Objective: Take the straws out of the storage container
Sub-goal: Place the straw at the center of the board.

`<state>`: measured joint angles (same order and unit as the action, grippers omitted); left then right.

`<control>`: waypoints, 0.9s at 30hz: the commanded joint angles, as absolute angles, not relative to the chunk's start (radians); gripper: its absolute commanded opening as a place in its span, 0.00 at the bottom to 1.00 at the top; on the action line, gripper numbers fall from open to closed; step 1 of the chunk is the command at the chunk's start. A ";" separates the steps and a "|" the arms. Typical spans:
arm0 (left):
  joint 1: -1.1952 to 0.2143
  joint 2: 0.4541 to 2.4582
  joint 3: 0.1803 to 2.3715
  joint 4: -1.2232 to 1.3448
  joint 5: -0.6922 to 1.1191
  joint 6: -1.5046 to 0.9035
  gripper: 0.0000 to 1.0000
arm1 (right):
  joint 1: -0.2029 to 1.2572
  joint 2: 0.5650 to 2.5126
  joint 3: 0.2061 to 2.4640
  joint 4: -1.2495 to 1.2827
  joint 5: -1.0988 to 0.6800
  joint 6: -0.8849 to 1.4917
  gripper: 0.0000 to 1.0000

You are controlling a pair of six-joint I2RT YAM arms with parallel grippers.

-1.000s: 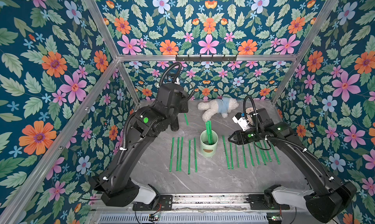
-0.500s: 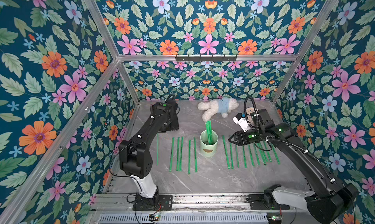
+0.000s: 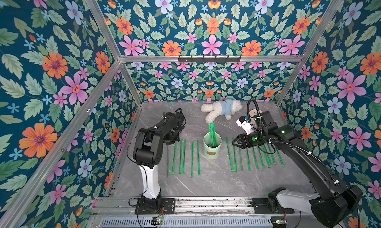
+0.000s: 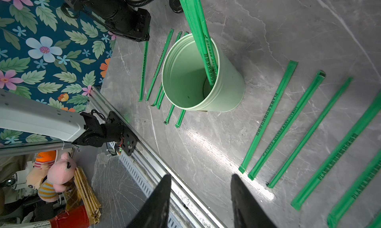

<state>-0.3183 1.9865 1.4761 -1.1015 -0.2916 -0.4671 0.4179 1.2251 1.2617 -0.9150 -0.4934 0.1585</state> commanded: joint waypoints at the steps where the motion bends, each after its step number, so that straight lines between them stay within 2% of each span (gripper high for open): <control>1: -0.318 1.999 1.480 -1.109 -0.310 -0.451 0.13 | 0.418 1.229 1.262 -0.895 -0.497 0.155 0.49; 15: -0.318 2.010 1.500 -1.101 -0.342 -0.441 0.16 | 0.419 1.244 1.272 -0.902 -0.492 0.155 0.49; 22: -0.356 1.828 1.528 -1.041 -0.289 -0.472 0.17 | 0.419 1.247 1.276 -0.899 -0.486 0.155 0.49; 27: -0.501 1.646 1.497 -0.816 -0.177 -0.500 0.22 | 0.419 1.248 1.284 -0.899 -0.482 0.161 0.49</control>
